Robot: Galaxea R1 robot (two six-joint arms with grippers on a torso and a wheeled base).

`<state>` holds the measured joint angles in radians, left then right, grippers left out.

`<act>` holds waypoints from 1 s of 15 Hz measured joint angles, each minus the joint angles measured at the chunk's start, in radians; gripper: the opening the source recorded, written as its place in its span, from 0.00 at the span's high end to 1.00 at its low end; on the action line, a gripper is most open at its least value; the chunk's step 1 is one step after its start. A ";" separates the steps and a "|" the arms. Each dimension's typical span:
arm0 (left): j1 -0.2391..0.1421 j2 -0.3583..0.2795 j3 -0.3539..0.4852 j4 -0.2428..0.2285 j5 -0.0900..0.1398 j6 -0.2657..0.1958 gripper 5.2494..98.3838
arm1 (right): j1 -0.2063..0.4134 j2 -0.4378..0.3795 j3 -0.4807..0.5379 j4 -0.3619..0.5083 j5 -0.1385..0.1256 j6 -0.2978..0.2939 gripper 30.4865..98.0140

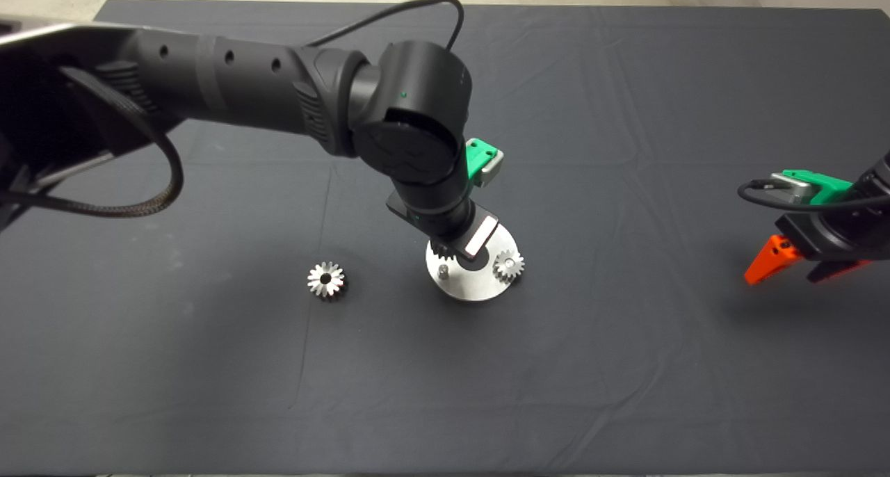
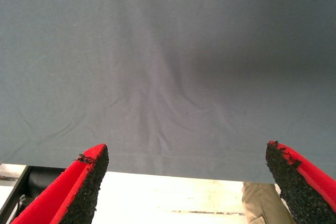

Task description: Remove an incorrectly installed larger gear and replace it with the correct smaller gear

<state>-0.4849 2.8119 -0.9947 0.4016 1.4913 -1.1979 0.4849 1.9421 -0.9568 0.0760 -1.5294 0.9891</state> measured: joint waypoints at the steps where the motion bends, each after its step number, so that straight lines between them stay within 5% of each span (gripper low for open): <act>1: 0.008 0.000 0.000 0.005 0.000 -0.002 0.73 | 0.000 0.000 -0.004 0.000 0.001 -0.006 0.28; 5: 0.030 0.001 0.020 0.060 0.000 -0.041 0.73 | 0.000 0.003 -0.012 0.000 0.000 -0.017 0.28; 15: 0.102 0.003 0.024 0.161 0.001 -0.047 0.73 | 0.000 0.034 -0.026 0.000 0.001 -0.020 0.28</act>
<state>-0.3824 2.8147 -0.9706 0.5631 1.4923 -1.2445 0.4853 1.9761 -0.9832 0.0764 -1.5287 0.9687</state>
